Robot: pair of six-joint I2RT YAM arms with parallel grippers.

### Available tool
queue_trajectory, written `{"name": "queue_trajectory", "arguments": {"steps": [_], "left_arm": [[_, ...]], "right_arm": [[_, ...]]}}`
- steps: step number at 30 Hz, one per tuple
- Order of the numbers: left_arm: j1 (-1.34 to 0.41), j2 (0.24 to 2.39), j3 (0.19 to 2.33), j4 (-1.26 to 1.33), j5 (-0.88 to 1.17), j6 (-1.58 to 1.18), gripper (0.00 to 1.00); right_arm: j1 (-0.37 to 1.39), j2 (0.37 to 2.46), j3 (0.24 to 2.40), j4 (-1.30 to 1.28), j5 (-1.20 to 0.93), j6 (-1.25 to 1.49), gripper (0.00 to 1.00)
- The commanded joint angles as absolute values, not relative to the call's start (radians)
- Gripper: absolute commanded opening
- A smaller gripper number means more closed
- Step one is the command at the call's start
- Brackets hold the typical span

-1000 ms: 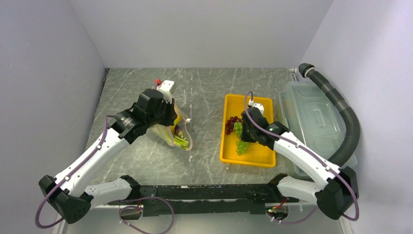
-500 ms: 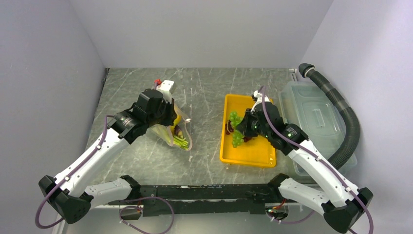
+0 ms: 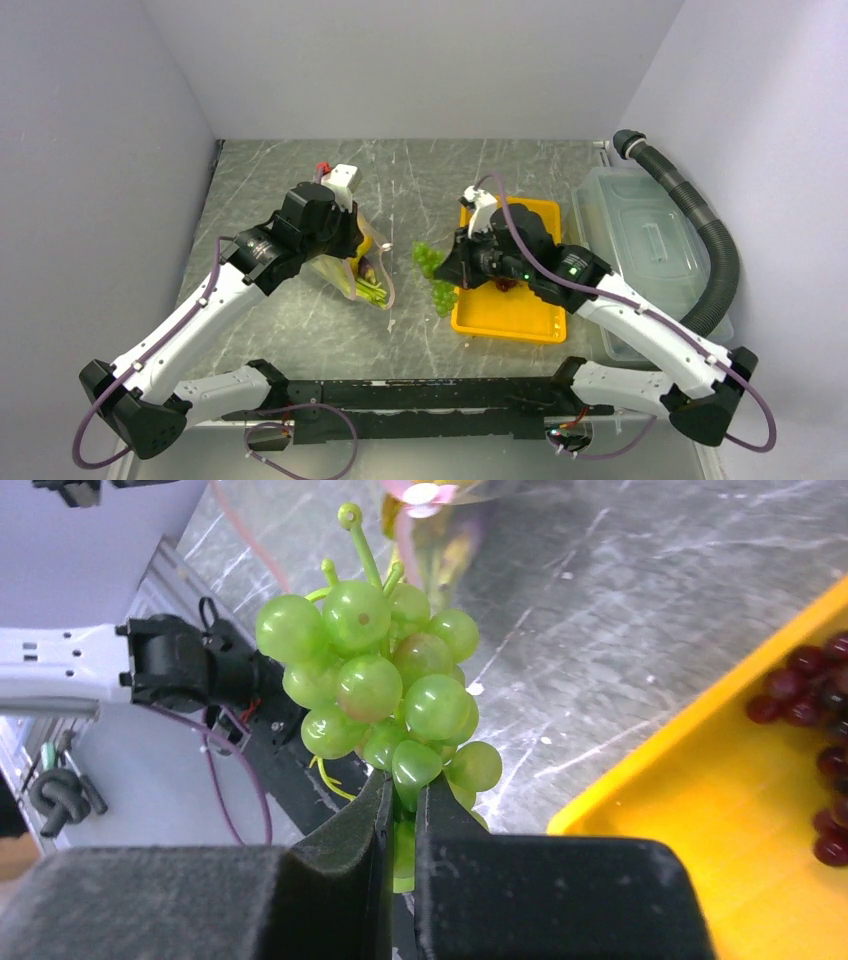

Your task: Place the food in the zip-top bag and seal the zipper

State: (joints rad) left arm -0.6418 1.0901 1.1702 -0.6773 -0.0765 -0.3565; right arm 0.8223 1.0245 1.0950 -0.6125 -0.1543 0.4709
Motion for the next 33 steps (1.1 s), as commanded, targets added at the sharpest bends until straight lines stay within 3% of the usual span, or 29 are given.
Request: {"name": "queue_trajectory", "arguments": {"steps": [1,16,33], "left_arm": [[-0.636,1.074,1.191,-0.637,-0.069,-0.35,0.0],[-0.635,1.075,1.193,-0.635,-0.063,-0.35,0.0],[-0.632,1.069,1.193,-0.631,-0.042,-0.351,0.0]], "right_arm": [[0.89,1.087,1.164,-0.534,-0.166,0.46,0.0],[0.972,1.315,1.23,-0.423,-0.221,0.523,0.0],[0.974,1.601,1.457,-0.486,-0.171,0.58,0.0]]}}
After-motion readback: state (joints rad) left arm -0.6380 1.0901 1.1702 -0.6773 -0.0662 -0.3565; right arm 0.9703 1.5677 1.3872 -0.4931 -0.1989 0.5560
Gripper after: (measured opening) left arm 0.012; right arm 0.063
